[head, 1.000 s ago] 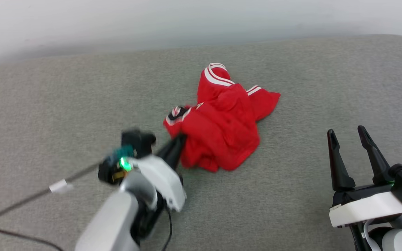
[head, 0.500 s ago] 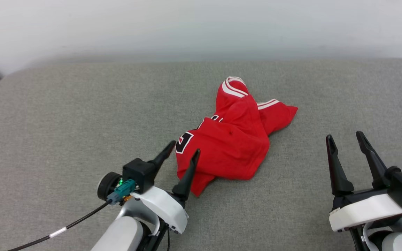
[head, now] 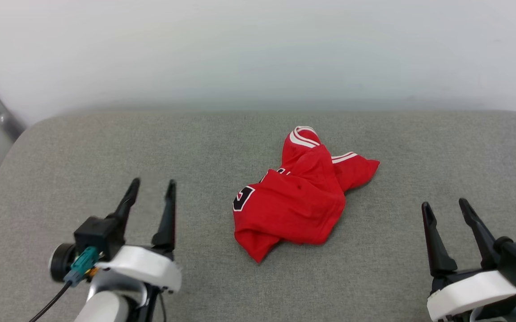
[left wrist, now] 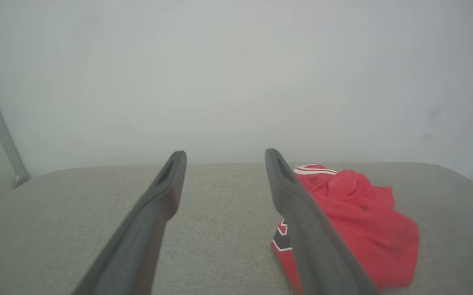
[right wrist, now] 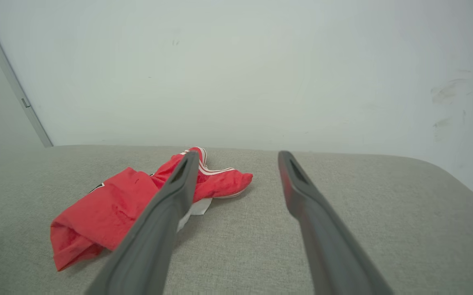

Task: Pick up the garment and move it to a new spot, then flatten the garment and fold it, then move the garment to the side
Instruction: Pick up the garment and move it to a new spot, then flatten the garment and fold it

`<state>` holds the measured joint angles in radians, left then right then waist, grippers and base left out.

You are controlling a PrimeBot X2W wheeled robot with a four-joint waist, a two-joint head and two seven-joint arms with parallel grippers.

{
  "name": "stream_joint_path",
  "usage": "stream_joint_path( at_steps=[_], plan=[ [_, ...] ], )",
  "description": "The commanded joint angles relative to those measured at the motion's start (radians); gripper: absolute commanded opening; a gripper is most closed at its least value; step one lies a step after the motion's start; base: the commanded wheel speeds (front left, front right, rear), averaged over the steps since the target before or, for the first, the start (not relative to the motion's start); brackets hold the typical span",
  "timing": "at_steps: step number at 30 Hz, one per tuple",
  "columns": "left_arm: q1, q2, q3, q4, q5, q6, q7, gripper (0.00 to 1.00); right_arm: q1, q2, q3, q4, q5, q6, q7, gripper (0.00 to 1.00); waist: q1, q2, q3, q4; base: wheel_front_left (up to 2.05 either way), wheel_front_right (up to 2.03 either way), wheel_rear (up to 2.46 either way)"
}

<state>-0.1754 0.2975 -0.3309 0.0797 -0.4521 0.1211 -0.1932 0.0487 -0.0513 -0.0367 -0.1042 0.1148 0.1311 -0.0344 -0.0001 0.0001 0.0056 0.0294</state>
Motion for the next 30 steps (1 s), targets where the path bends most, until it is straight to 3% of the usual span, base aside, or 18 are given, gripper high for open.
stream_joint_path(
  at_steps=[1,11,30],
  plan=[
    [0.029,0.016,0.009,-0.012,0.007,0.014,0.005,1.00,0.020,0.002,-0.001,-0.002,0.005,-0.001,0.004,1.00,0.0001,-0.0001,-0.010,-0.003,0.00,0.00,0.00],
    [0.140,0.054,0.017,-0.053,0.007,0.055,0.026,1.00,0.078,0.002,-0.007,-0.005,0.025,-0.001,0.013,1.00,0.0001,-0.0001,-0.032,-0.030,0.00,0.00,0.00],
    [0.132,0.054,0.012,-0.044,-0.023,0.057,0.050,1.00,0.070,0.002,-0.004,-0.003,0.035,-0.001,0.011,1.00,0.0001,-0.0001,-0.031,-0.039,0.00,0.00,0.00]
  ],
)
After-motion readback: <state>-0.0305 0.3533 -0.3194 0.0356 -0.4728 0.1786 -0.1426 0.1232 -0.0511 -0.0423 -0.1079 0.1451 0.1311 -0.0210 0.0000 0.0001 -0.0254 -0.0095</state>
